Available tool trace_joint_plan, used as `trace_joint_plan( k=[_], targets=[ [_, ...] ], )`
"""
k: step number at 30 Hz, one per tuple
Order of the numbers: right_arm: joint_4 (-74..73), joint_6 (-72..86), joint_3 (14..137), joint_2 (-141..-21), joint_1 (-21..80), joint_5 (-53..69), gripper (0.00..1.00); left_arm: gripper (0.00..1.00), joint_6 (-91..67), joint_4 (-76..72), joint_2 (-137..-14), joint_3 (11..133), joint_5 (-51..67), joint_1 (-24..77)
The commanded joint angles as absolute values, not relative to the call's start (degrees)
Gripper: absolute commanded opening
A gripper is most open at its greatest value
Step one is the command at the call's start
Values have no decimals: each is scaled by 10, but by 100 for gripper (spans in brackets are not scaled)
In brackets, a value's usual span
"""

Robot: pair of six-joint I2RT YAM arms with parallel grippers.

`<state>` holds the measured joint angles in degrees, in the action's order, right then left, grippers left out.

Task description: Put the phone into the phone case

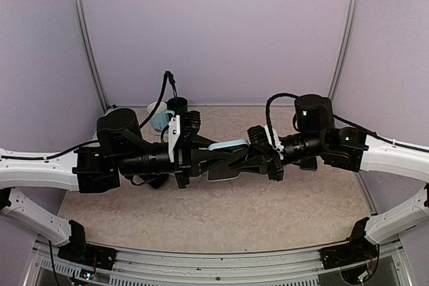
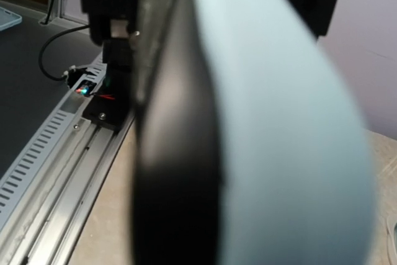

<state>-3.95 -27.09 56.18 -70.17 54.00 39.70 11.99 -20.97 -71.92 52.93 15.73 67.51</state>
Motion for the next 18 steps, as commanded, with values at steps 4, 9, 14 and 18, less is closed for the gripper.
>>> trace_joint_plan(
  k=[4, 9, 14, 18],
  targets=[
    [10, -294, 567, -692, 545, 394, 0, 0, 94, -234, -708, 511, 108, 684],
    [22, -275, 568, -675, 545, 379, 0, 70, 95, -203, -703, 510, 96, 684],
    [26, -264, 576, -654, 544, 386, 0, 94, 115, -260, -643, 411, 91, 683],
    [41, -256, 573, -649, 544, 412, 0, 67, 126, -275, -655, 401, 73, 681]
  ],
)
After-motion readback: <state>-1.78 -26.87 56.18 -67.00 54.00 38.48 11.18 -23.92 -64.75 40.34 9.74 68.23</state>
